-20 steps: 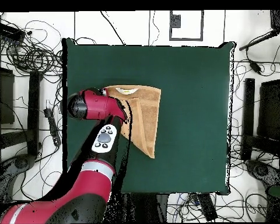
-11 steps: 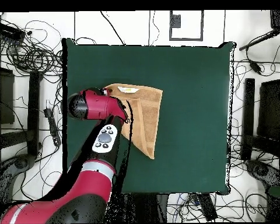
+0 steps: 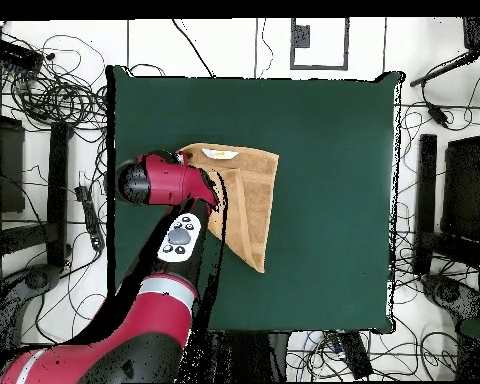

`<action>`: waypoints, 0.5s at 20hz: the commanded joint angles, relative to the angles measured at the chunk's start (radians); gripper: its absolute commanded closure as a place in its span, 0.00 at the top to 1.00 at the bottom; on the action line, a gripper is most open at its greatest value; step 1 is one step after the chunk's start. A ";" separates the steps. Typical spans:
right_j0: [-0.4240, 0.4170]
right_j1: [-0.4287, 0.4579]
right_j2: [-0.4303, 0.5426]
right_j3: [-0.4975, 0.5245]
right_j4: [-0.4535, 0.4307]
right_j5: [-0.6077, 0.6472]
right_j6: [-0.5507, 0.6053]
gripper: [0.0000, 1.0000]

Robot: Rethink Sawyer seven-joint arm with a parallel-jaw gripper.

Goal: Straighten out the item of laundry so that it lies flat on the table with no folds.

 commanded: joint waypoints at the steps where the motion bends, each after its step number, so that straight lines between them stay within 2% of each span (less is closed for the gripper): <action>1: 0.026 0.066 0.145 0.077 0.017 0.078 0.216 1.00; 5: 0.011 0.008 0.161 0.100 0.001 0.143 0.172 1.00; 7: 0.009 -0.064 0.158 0.147 0.007 0.180 0.176 1.00; 10: 0.039 -0.210 0.088 0.244 0.021 0.242 0.232 1.00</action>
